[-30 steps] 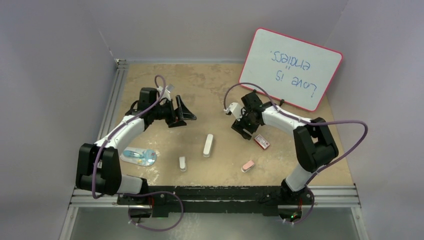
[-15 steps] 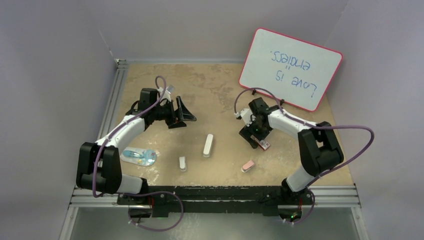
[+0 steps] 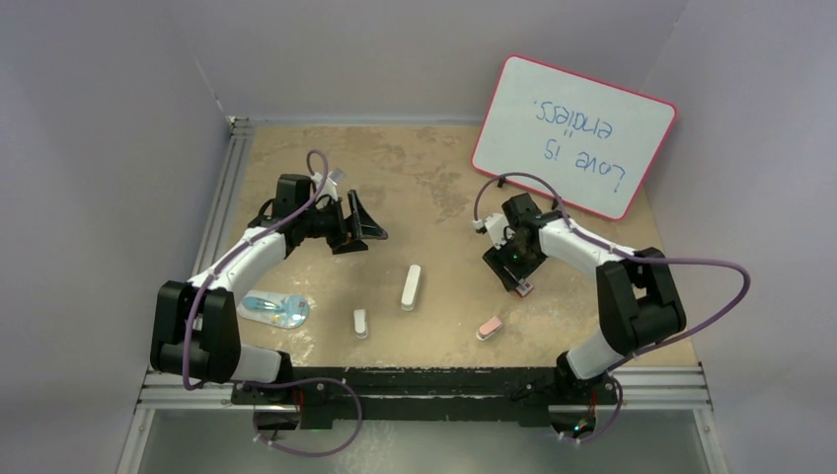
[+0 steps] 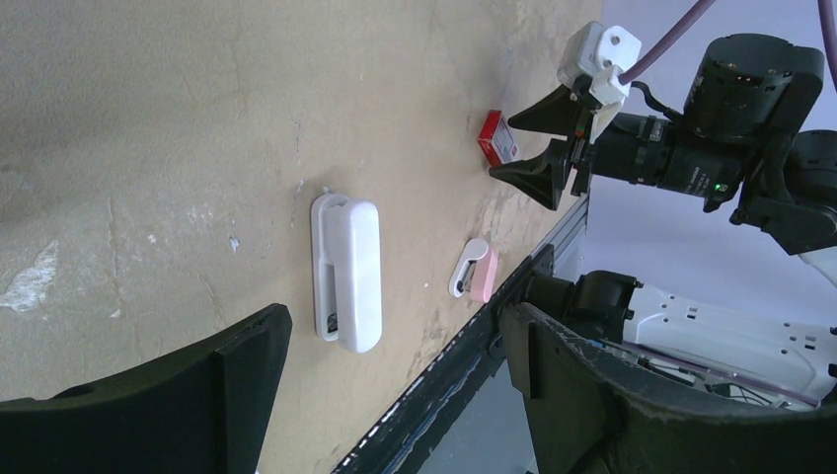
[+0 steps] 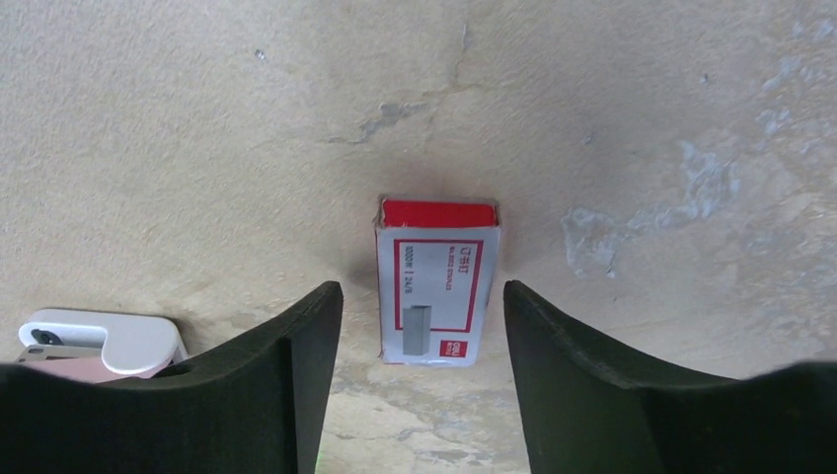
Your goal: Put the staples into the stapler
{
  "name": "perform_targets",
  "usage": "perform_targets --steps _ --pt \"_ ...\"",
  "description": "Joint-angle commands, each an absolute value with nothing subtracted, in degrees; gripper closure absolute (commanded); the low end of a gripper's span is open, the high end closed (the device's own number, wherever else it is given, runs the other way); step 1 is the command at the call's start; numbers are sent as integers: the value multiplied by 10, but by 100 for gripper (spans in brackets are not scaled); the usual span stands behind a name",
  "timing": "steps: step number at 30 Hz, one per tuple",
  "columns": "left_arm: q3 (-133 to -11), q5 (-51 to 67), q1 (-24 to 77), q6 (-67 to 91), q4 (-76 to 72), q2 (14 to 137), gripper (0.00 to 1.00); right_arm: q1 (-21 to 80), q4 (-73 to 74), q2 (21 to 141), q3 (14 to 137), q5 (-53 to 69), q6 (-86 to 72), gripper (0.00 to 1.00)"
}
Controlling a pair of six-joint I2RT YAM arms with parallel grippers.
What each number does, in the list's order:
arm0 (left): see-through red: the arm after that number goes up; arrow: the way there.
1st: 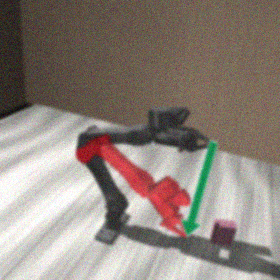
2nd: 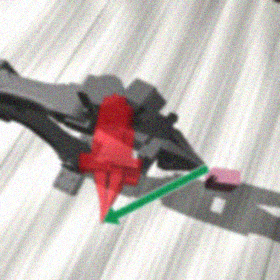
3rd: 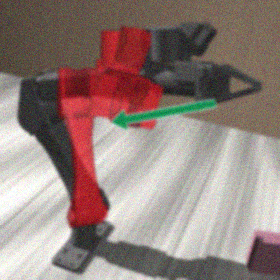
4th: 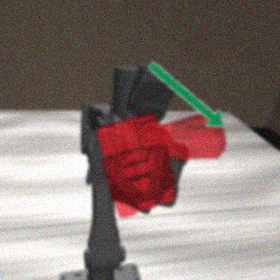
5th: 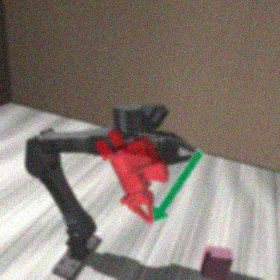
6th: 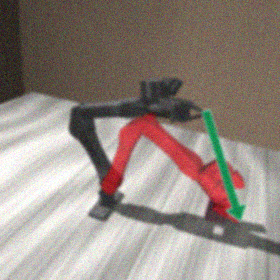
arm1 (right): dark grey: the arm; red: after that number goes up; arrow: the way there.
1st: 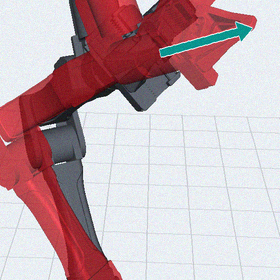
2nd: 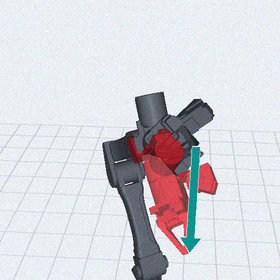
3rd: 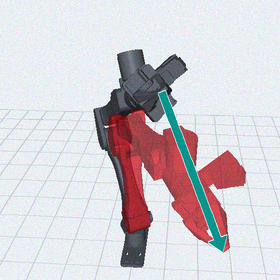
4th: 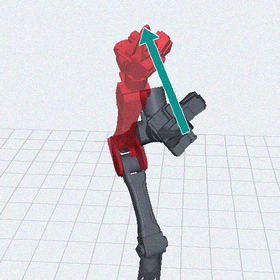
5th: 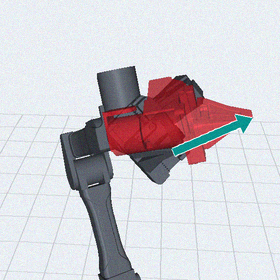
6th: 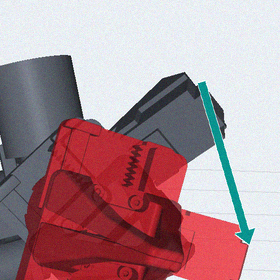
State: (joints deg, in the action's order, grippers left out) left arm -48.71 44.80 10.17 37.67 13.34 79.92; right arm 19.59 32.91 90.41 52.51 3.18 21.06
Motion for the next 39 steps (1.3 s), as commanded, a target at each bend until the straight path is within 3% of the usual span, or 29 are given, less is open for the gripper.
perform_targets --steps 1,8,15,22,35,38,39 --pt "-483 468 102 366 115 792 21 199 335 882 509 47 200 38" --pt "-483 465 102 365 117 788 21 200 314 908 511 28 186 47" --pt "-488 462 102 362 120 790 21 201 290 909 517 2 217 63" --pt "-501 456 102 360 130 807 21 253 284 984 632 11 252 68" --pt "-482 414 54 423 131 801 22 312 251 1129 774 87 337 52" --pt "-486 418 54 424 130 807 22 310 263 1122 775 124 323 32" --pt "-489 418 54 422 133 808 22 307 256 1112 771 129 317 21"
